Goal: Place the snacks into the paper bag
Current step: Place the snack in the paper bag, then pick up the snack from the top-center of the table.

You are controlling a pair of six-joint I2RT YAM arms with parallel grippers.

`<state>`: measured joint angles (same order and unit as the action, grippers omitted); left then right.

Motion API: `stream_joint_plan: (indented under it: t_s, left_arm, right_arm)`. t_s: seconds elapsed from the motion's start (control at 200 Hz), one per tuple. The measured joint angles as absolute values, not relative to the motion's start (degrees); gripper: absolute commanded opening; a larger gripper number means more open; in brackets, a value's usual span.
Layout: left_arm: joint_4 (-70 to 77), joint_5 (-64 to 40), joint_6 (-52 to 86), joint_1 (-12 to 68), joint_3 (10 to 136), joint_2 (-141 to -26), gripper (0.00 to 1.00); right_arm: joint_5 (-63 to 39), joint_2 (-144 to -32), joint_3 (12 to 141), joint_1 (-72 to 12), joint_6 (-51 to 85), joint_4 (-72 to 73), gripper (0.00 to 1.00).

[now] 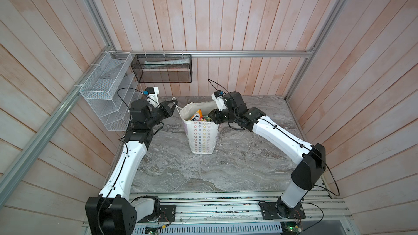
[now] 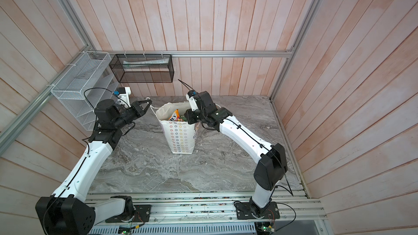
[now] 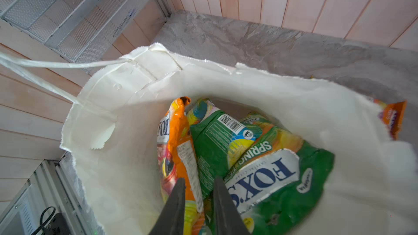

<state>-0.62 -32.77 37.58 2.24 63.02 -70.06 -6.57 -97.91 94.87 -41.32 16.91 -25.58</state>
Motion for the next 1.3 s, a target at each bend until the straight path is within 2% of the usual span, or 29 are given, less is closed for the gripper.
stream_joint_plan:
  t_s: [0.095,0.22,0.345,0.44,0.52,0.65,0.765,0.955,1.15,1.301]
  left_arm:
    - [-0.6,-32.8,37.6,2.2,63.0,-70.1,0.0]
    - [-0.6,-32.8,37.6,2.2,63.0,-70.1,0.0]
    - [-0.6,-32.8,37.6,2.2,63.0,-70.1,0.0]
    - [-0.6,-32.8,37.6,2.1,63.0,-70.1,0.0]
    - [-0.6,-32.8,37.6,2.1,63.0,-70.1,0.0]
    - [-0.6,-32.8,37.6,2.1,63.0,-70.1,0.0]
    - [-0.6,-32.8,37.7,2.1,63.0,-70.1,0.0]
    - [-0.6,-32.8,37.8,2.1,63.0,-70.1,0.0]
    - [-0.6,-32.8,37.8,2.1,63.0,-70.1,0.0]
    - [-0.6,-32.9,37.8,2.1,63.0,-70.1,0.0]
  right_arm:
    - [-3.6,-95.0,94.9,-41.3,16.9,-24.4,0.32]
    - [-0.4,-89.8,94.9,-41.2,16.6,-23.1,0.52]
    - [0.6,-85.2,94.9,-38.8,16.6,-22.4,0.59]
    - [0.1,-81.8,93.1,-33.3,18.2,-20.7,0.66]
    - [-0.3,-77.8,88.3,-28.0,20.1,-18.2,0.68]
    - [-5.1,-72.0,77.5,-17.3,25.8,-12.8,0.68]
    - [-9.3,-71.9,69.5,-10.5,30.9,-7.9,0.68]
    - [-14.2,-80.2,62.6,-9.1,34.7,-2.1,0.67]
    - [-19.2,-92.6,61.7,-9.1,36.7,3.6,0.58]
    - [-22.9,-101.4,62.5,-9.2,37.7,7.6,0.58]
